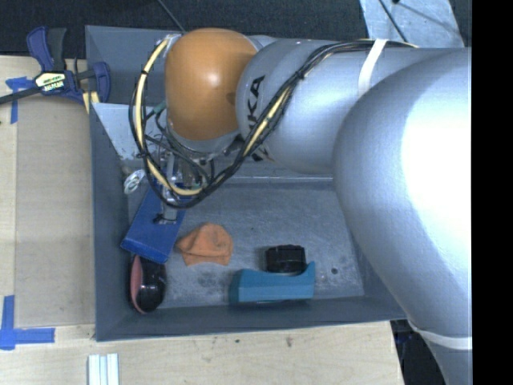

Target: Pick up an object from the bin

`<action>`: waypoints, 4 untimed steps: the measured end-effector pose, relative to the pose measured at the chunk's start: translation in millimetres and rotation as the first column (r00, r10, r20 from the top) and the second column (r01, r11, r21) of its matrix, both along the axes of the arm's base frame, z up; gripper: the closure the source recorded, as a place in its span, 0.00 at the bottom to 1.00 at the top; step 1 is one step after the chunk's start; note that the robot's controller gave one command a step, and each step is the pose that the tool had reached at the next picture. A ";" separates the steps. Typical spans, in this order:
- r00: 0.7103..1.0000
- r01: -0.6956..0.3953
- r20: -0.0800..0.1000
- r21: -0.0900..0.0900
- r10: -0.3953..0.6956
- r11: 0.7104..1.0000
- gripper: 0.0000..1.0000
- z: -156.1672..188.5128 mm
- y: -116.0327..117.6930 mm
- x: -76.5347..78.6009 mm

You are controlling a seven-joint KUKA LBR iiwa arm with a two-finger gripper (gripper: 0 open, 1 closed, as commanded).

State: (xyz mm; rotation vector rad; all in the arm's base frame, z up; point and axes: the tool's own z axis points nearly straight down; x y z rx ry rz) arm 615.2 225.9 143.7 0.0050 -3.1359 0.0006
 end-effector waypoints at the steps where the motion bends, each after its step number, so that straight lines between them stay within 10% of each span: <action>1: 1.000 0.003 0.008 0.002 -0.003 1.000 0.00 5.4 -0.9 1.9; 2: 0.998 -0.061 0.010 0.001 0.061 0.998 0.00 -0.6 -9.7 -55.0; 4: 0.996 0.087 0.006 0.000 -0.087 0.996 0.00 5.4 -53.3 -61.7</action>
Offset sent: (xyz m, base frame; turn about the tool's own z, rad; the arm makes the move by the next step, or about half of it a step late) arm -0.0928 -0.0139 -0.0047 -0.1029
